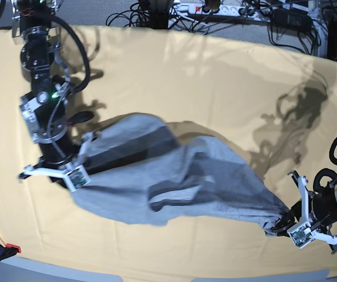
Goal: Layout the t-shirt on the table in an organized manner, then fold the t-shirt properly
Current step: 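Pull the shirt apart with both grippers, stretching it lengthwise, then grasp the shirt with the right gripper and pull it outward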
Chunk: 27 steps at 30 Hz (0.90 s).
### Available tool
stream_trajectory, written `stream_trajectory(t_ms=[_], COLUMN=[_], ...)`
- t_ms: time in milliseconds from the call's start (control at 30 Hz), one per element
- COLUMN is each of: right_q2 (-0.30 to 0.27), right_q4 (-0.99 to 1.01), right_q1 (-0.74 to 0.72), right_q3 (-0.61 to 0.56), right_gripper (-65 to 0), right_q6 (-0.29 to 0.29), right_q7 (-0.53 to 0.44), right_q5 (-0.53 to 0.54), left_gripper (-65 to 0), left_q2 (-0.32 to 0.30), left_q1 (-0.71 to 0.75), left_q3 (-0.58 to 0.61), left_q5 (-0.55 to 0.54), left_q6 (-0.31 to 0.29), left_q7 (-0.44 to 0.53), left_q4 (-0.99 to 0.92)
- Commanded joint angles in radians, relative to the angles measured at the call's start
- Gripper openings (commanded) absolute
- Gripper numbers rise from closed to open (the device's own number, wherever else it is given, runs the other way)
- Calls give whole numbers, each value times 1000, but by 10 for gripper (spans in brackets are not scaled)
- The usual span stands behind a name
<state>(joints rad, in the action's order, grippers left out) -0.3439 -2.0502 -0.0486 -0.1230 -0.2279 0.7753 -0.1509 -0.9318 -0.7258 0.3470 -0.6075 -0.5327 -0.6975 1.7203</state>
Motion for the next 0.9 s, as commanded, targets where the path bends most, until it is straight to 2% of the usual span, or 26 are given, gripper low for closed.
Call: stream_trajectory(t_ms=[0,67,133,267,367,400,467,533,567,600,700,800,867], right_q2=[-33,-81,-127,-217,-246,-247,-246,-242,-234,-224,-192,-161,-142], right_q4=[-18,-18,-18,-18,-18,-18,-18,-18,-18,-18,-32,-69,-73], right_q1=[-25,-40,-56,-93,-101,-100,-90,-53,-34,-16,17,21,22], right_q3=[30,64,87,92,92,92,92,92,92,91,91,91,91], right_gripper=[-650,-650,-650,-650,-650,-621,-417,-224,-176,-167,-168,-171,-171], right_q6=[39,82,97,98,98,98,98,87,55,5,-122,-203,-279], right_q7=[-11,-14,-15,-14,-1,16,65,66,67,68,66,67,71], right_q5=[-41,-59,-59,-50,18,50,156,260,306,362,536,637,710], left_gripper=[-650,-650,-650,-650,-650,-650,-650,-650,-650,-650,-650,-650,-650], left_q2=[-19,-19,-18,-18,-19,-19,-19,-19,-19,-18,-18,-18,-18], left_q1=[-31,-31,-31,-31,-31,-31,-31,-31,-31,-31,-31,-31,-31], left_q3=[-16,-16,-16,-16,-16,-16,-16,-16,-16,-16,-16,-16,-16], left_q5=[3,3,3,-3,-3,-3,-3,-3,-3,-4,-4,-4,-3], left_q6=[14,14,14,14,14,14,14,14,14,14,14,14,14], left_q7=[17,17,17,19,17,16,16,17,16,17,18,17,16], left_q4=[-2,-17,-28,-34,-34,-34,-35,-35,-35,-35,-35,-35,-39])
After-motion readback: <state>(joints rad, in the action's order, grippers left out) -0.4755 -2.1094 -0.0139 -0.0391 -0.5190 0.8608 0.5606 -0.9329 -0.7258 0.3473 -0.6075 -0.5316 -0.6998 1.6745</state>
